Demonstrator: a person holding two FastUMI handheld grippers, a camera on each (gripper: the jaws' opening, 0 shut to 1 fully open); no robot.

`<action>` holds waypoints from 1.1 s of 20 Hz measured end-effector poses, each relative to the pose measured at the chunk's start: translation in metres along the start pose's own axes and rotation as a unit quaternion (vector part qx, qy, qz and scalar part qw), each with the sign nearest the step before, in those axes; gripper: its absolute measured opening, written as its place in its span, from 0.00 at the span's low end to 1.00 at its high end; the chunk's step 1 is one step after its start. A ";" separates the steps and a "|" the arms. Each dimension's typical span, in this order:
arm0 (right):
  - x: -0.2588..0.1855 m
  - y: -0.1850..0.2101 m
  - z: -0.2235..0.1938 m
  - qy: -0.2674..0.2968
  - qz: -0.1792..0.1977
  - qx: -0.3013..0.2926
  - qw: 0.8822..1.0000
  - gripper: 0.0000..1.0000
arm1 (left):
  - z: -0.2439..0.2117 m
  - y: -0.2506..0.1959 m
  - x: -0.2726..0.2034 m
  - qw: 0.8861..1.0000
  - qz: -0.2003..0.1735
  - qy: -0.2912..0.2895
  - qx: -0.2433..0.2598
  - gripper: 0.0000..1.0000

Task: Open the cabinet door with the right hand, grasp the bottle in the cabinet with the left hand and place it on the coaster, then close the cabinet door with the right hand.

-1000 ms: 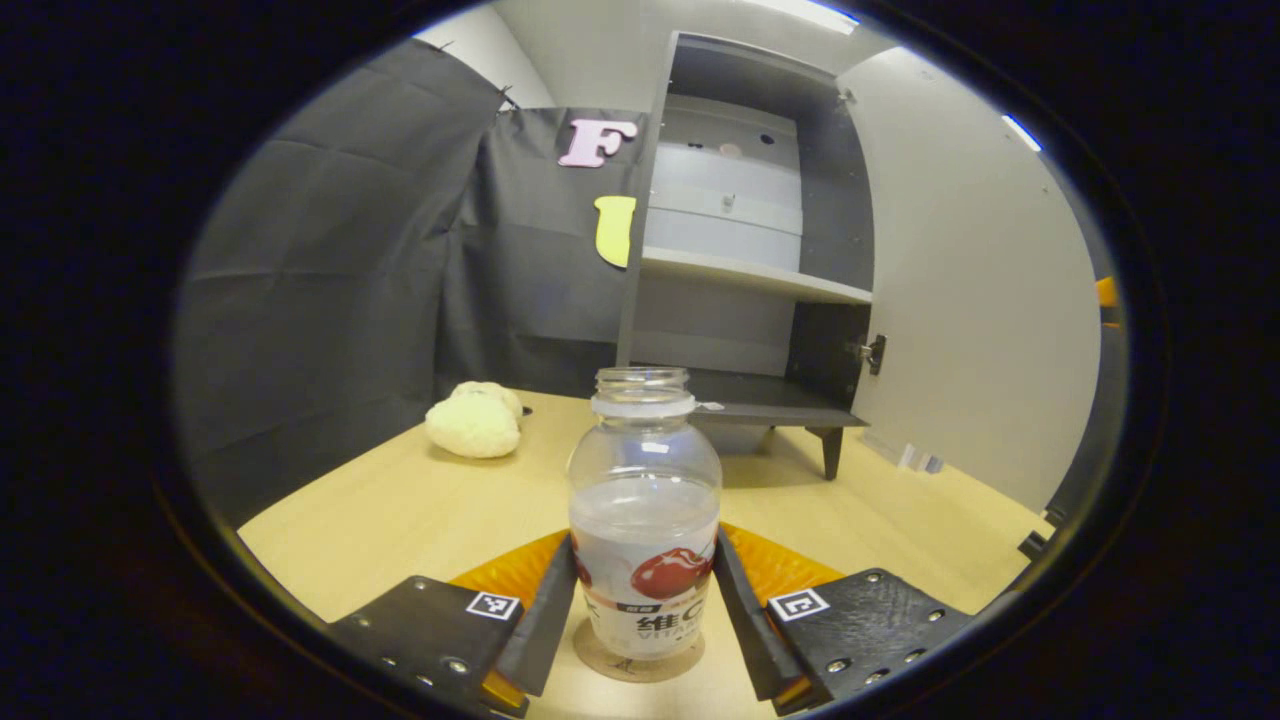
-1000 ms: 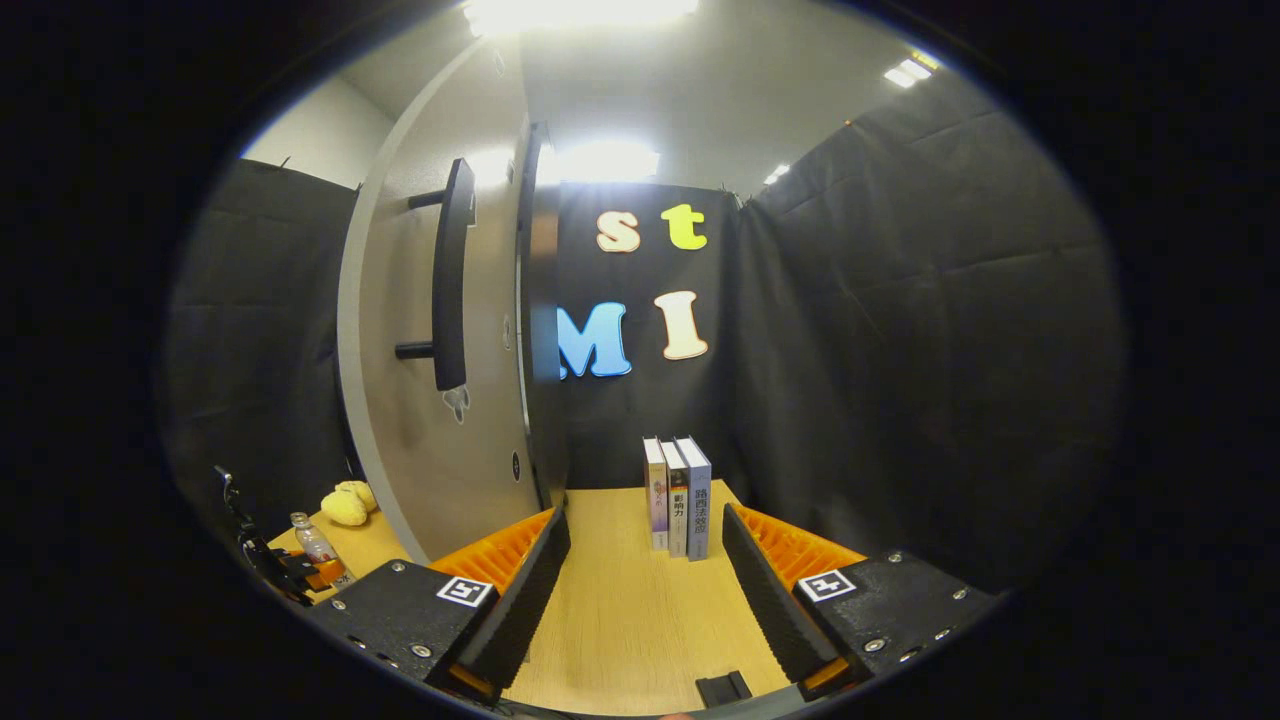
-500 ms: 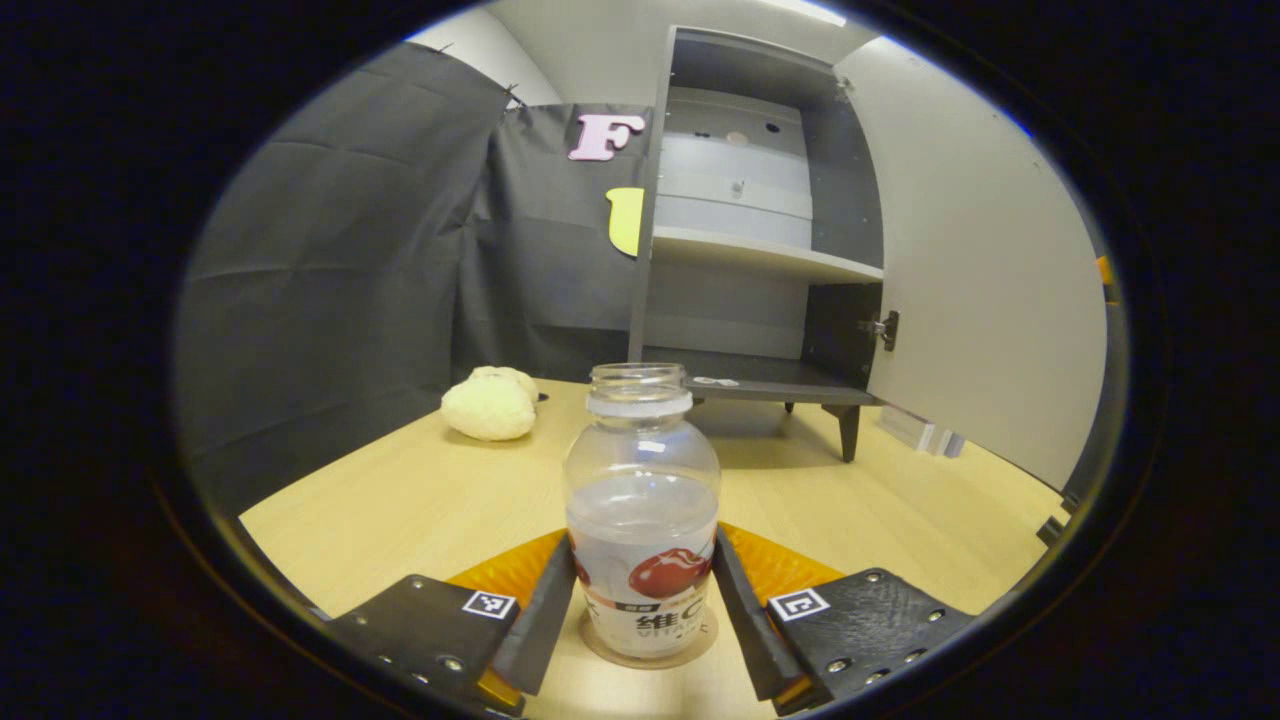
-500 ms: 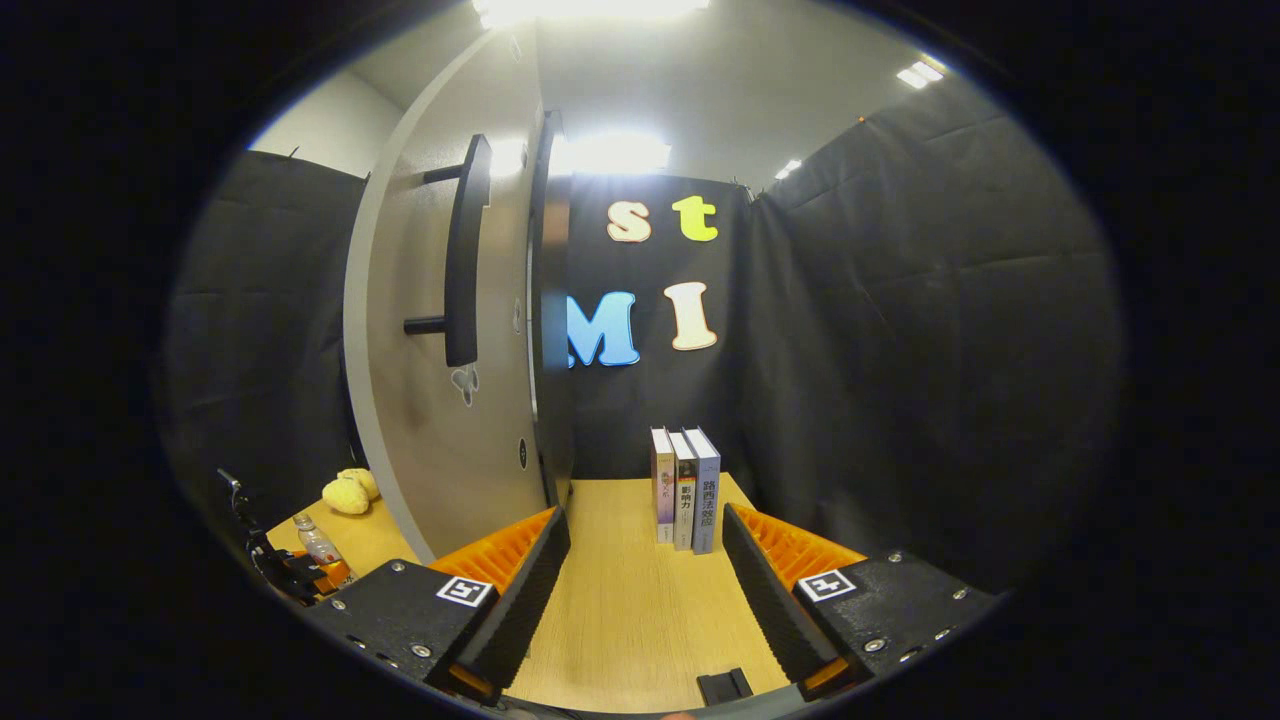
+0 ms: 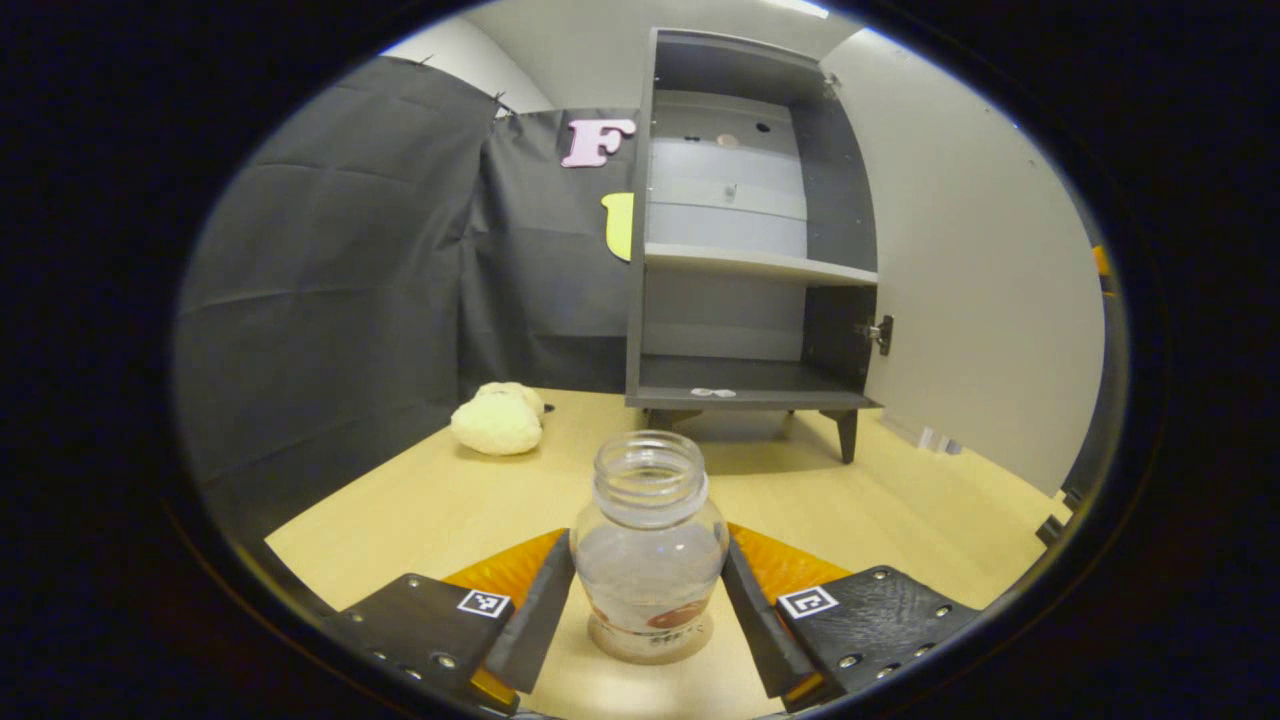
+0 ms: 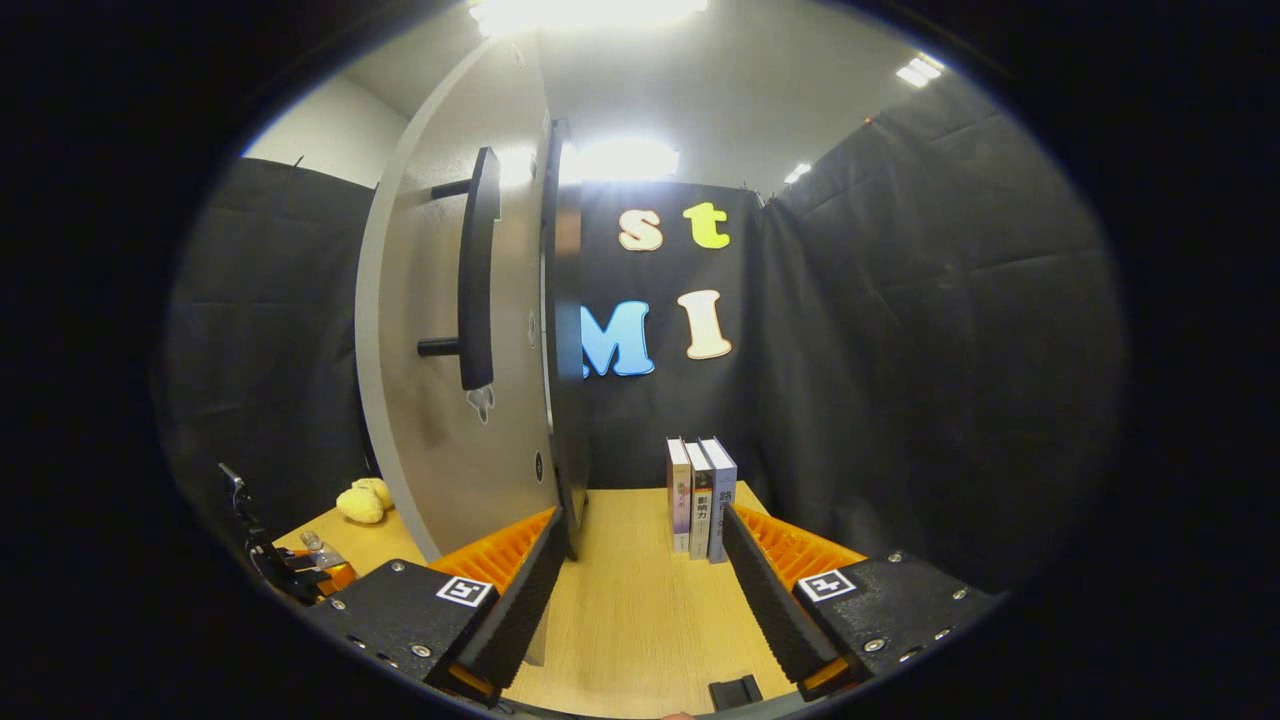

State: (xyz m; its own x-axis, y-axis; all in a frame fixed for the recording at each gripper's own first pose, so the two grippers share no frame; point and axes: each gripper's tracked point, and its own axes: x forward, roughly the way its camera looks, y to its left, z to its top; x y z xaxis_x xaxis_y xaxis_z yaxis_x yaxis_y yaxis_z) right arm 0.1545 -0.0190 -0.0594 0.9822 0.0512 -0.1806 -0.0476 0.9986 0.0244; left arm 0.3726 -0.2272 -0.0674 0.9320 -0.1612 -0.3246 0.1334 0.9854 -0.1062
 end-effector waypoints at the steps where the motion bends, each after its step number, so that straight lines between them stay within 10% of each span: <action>1: 0.000 0.000 0.002 -0.002 0.002 0.002 1.000 0.95 | 0.004 -0.001 -0.001 1.000 -0.002 -0.008 0.003 0.82; 22: 0.018 -0.010 0.106 -0.072 -0.007 0.030 0.997 0.95 | 0.074 0.029 -0.014 0.995 0.064 -0.078 0.007 0.81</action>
State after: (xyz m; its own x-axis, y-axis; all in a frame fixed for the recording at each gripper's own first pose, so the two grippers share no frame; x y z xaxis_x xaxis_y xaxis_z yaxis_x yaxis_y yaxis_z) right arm 0.1914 -0.0293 0.0411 0.9988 0.0307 -0.0382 -0.0274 0.9962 0.0830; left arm 0.3888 -0.1927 0.0040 0.9826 -0.0253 -0.1838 0.0145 0.9981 -0.0597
